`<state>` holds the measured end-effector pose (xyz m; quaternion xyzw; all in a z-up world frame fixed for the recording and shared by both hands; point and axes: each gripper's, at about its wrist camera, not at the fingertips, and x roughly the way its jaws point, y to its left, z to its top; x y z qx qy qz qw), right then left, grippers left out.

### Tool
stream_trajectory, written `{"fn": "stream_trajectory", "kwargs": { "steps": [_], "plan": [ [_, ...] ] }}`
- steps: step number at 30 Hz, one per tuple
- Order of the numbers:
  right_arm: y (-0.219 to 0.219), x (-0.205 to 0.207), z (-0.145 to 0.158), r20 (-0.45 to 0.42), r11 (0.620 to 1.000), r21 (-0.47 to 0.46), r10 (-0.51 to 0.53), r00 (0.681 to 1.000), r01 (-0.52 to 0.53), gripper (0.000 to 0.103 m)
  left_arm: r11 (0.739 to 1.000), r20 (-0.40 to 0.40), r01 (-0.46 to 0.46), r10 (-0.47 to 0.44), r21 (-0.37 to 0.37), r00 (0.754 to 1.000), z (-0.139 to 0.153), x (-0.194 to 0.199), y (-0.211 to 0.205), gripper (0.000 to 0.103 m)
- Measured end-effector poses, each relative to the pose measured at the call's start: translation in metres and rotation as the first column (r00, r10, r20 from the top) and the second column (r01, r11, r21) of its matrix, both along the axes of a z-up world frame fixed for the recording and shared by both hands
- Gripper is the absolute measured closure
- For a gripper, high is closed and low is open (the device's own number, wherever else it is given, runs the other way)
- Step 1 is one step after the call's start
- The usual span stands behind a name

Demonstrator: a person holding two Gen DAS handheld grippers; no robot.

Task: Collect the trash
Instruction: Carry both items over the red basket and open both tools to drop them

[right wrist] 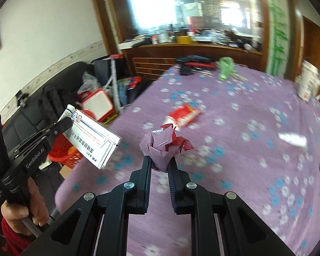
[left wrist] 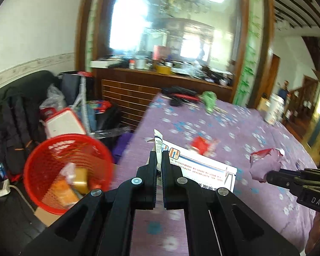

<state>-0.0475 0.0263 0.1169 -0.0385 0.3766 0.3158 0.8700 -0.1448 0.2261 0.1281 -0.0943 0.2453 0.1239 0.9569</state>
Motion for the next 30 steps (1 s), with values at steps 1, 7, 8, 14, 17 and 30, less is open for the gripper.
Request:
{"fn": "stream_trajectory", "kwargs": {
  "steps": [1, 7, 8, 14, 17, 30],
  "plan": [
    [0.010, 0.001, 0.002, 0.000, 1.000, -0.002, 0.017, 1.000, -0.017, 0.087, 1.000, 0.004, -0.029, 0.029, -0.004, 1.000, 0.001, -0.004, 0.012, 0.099],
    [0.085, 0.004, 0.005, -0.021, 0.990, -0.007, 0.139, 0.990, -0.139, 0.086, 0.983, 0.006, -0.186, 0.186, -0.014, 0.983, -0.001, -0.023, 0.082, 0.099],
    [0.099, 0.005, 0.005, -0.030, 0.987, -0.008, 0.159, 0.987, -0.159, 0.086, 0.978, 0.003, -0.210, 0.211, -0.012, 0.978, -0.002, -0.026, 0.092, 0.099],
    [0.172, 0.006, -0.003, -0.080, 0.963, -0.022, 0.266, 0.961, -0.268, 0.086, 0.934, -0.039, -0.356, 0.356, 0.010, 0.934, -0.022, -0.035, 0.151, 0.099],
    [0.206, 0.004, -0.008, -0.092, 0.950, -0.028, 0.307, 0.947, -0.311, 0.086, 0.920, -0.064, -0.391, 0.392, 0.026, 0.918, -0.033, -0.037, 0.167, 0.099],
    [0.229, 0.017, -0.020, -0.158, 0.949, 0.037, 0.314, 0.936, -0.312, 0.069, 0.902, -0.059, -0.429, 0.432, 0.053, 0.900, -0.036, -0.047, 0.170, 0.045]
  ]
}}
